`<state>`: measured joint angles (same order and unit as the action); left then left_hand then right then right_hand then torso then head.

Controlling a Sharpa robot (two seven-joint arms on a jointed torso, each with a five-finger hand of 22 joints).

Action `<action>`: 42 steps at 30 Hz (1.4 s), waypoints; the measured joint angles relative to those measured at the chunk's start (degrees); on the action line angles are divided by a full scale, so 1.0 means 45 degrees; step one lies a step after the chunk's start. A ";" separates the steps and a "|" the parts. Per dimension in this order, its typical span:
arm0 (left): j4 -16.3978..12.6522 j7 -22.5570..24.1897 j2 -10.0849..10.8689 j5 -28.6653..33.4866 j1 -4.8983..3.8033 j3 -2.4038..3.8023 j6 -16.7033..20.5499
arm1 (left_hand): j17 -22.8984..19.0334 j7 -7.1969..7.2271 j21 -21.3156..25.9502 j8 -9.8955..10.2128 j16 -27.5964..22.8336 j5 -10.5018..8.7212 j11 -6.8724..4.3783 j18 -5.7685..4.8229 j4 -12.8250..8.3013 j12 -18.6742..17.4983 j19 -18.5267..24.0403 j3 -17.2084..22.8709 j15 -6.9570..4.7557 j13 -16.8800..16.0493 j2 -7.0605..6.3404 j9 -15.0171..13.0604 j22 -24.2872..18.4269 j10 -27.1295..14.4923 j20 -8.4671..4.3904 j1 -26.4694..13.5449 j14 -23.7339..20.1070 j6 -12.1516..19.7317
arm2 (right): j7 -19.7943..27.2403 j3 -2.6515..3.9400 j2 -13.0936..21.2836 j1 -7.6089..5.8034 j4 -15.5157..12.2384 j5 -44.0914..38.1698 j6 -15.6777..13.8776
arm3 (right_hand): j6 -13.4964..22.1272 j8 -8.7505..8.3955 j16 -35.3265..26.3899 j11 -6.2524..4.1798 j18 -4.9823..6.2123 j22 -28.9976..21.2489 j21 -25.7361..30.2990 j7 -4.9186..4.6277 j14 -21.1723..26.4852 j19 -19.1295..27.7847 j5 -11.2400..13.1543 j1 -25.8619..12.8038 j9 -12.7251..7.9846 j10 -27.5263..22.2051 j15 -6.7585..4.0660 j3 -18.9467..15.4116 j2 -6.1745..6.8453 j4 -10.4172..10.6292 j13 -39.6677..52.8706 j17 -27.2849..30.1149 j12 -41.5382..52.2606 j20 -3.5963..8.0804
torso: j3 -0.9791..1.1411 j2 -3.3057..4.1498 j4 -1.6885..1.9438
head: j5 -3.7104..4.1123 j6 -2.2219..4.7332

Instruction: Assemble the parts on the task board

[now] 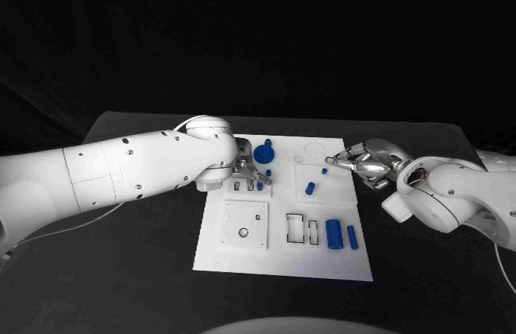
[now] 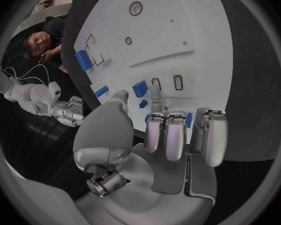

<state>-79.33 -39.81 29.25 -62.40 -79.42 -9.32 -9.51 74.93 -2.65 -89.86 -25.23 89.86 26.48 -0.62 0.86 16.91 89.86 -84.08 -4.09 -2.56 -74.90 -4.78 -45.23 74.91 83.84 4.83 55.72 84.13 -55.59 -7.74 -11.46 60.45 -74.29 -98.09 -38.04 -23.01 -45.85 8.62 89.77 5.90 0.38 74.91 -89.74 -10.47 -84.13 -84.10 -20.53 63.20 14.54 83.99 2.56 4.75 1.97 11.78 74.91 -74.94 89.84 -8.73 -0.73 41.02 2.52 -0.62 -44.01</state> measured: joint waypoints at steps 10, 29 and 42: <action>0.0033 -0.0020 -0.0103 0.0211 0.0026 -0.0003 -0.0076 | 0.0003 0.0001 0.0000 0.0259 0.0000 -0.1484 0.0000 -0.0001 -0.0002 0.0000 0.0000 0.0143 0.0000 0.0000 0.0584 -0.0321 0.0000 0.0000 0.0000 0.0507 0.0000 -0.0090 | -0.0024 -0.0001 -0.0049 0.0034 0.0027 -0.0005 0.0039 | 0.0000 0.0000 0.0000 0.0000 0.0000 -0.0002 0.0000 0.0000 0.0000 0.0000 0.0000 0.0000 -0.0001 0.0000 0.0000 0.0000 0.0000 0.0000 0.0000 0.0001 0.0000 0.0000 | -0.0001 -0.0009 0.0010 | -0.0010 -0.0010; 0.0039 -0.0031 -0.0198 0.0306 0.0058 -0.0008 -0.0115 | 0.0000 0.0003 0.0000 0.0588 0.0000 -0.3078 0.0000 -0.0001 -0.0035 0.0000 0.0000 -0.0039 0.0001 0.0000 0.1318 -0.0763 0.0000 0.0000 0.0000 0.0771 0.0000 -0.0181 | -0.0089 -0.0001 -0.0072 0.0078 0.0064 -0.0023 0.0092 | 0.0000 0.0000 0.0000 0.0000 0.0000 0.0008 0.0000 0.0001 0.0000 0.0000 0.0000 0.0068 -0.0002 0.0000 0.0000 0.0001 -0.0068 0.0000 0.0000 0.0004 0.0000 0.0000 | -0.0011 -0.0007 0.0004 | 0.0038 -0.0005; 0.0098 -0.0033 -0.0217 0.0294 0.0062 -0.0009 -0.0117 | -0.0001 0.0003 0.0000 0.0655 0.0000 -0.3252 0.0001 -0.0001 -0.0054 0.0000 0.0000 -0.0058 0.0001 0.0000 0.1587 -0.0862 0.0000 0.0000 0.0000 0.0896 -0.0001 -0.0180 | -0.0138 -0.0002 -0.0062 0.0082 0.0042 -0.0030 0.0128 | 0.0000 0.0000 0.0000 0.0000 0.0000 0.0007 0.0000 0.0001 0.0047 0.0000 0.0001 0.0068 -0.0003 0.0000 0.0046 0.0001 -0.0068 -0.0001 0.0000 0.0005 0.0000 0.0000 | -0.0011 -0.0001 0.0007 | 0.0068 -0.0051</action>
<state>-78.89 -39.96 28.28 -61.08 -79.14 -9.36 -10.03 74.93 -2.64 -89.86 -22.28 89.86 11.84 -0.62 0.85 16.67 89.86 -84.07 -4.35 -2.56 -74.90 2.36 -49.10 74.91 83.84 4.83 59.75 84.12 -56.40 -8.36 -11.47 60.17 -73.93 -97.91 -38.17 -22.44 -45.85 8.62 89.77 5.90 0.38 74.94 -89.74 -10.46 -83.92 -84.10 -20.53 63.50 14.53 83.99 2.77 4.75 1.67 11.78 74.90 -74.92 89.84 -8.73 -0.77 41.01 2.55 -0.31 -44.24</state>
